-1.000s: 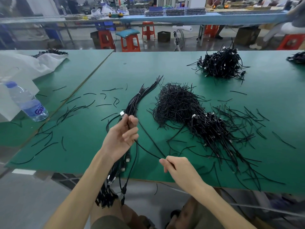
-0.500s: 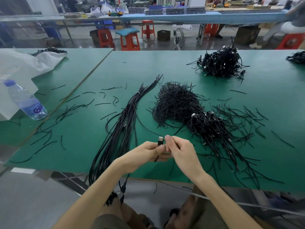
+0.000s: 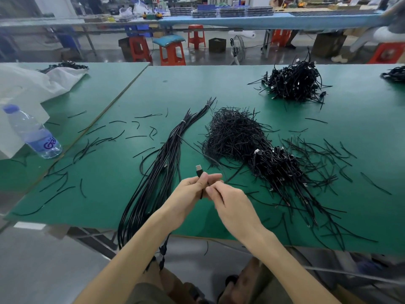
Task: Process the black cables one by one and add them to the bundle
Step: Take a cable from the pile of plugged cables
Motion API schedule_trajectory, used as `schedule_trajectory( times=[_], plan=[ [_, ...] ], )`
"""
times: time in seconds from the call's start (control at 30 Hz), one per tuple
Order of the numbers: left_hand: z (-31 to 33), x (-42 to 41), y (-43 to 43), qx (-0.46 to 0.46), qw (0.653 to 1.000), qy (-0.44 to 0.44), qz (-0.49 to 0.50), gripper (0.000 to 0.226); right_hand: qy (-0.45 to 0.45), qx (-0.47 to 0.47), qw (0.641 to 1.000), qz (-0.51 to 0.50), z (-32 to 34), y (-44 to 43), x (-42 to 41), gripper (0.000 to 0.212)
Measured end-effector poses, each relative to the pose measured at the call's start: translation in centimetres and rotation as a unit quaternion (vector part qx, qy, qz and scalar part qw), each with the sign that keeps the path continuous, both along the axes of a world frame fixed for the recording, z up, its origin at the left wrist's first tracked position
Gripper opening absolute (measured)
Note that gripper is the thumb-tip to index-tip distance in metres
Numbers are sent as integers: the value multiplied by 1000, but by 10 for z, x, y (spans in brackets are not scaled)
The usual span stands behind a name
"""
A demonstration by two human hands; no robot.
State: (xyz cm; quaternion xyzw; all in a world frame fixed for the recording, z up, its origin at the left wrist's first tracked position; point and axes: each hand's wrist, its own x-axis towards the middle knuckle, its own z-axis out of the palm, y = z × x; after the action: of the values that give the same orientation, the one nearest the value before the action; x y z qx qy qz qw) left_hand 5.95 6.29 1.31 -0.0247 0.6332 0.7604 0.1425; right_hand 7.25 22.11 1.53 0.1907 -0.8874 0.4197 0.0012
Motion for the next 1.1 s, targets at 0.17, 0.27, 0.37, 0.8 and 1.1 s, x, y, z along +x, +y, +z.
schedule_trajectory(
  times=[0.17, 0.27, 0.37, 0.8, 1.1],
  plan=[
    [1, 3, -1, 171, 985, -22, 4, 49, -52, -70, 996, 32, -6, -4, 3, 33],
    [6, 3, 2, 314, 945, -70, 56, 43, -89, -133, 986, 41, -9, -3, -2, 36],
    [11, 0, -6, 400, 907, -80, 99, 27, -154, -118, 979, 60, -20, 3, -4, 45],
    [3, 12, -19, -331, 911, 122, -212, 30, -74, -101, 992, -8, -17, 18, -19, 53],
    [6, 10, 2, 194, 981, 2, 6, 51, -101, -215, 969, 72, -10, -11, 2, 35]
  ],
)
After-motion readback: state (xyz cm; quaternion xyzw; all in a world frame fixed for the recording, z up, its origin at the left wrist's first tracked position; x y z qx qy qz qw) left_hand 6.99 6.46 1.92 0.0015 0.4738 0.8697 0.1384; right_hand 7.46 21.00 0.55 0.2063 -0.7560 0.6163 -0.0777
